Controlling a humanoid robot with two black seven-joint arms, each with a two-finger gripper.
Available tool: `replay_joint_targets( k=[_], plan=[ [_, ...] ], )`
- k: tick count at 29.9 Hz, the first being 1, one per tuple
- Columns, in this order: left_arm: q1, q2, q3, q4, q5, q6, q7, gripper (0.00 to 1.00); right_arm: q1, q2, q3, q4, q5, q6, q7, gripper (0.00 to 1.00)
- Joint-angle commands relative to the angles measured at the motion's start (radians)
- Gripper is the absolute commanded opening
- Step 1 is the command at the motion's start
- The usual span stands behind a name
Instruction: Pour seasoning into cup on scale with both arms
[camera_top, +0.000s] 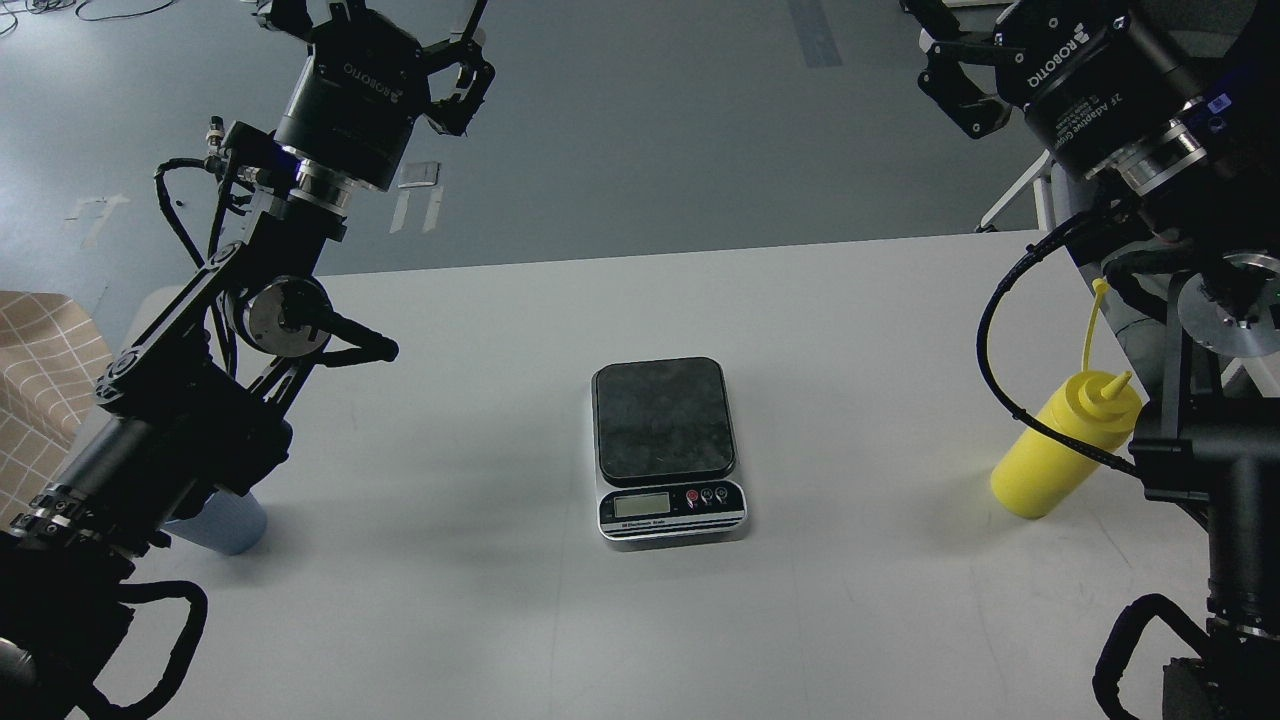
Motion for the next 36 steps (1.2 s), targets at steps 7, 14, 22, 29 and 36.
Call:
replay_joint_targets(
  k=[7,14,22,29,36],
  plan=[
    [-0.048,0.157,0.117,0.004,0.298,-0.002,0.0,0.98,-0.015,0.0,-0.001,-0.009,-0.01,0.005,0.0,1.0],
    [-0.112,0.42,0.158,-0.039,0.633,-0.002,0.0,0.98,-0.035,0.0,0.009,-0.009,-0.01,0.003,0.0,1.0],
    [-0.053,0.86,0.247,-0.263,0.962,0.011,0.0,0.98,-0.049,0.0,0.02,-0.007,-0.008,0.0,0.0,1.0],
    [-0.004,1.143,0.491,-0.303,1.033,0.204,0.0,0.98,-0.083,0.0,0.028,-0.009,-0.008,0.0,0.0,1.0],
    [-0.004,1.245,0.831,-0.355,1.033,0.5,0.0,0.98,-0.094,0.0,0.031,-0.007,-0.008,-0.002,0.0,1.0]
  ],
)
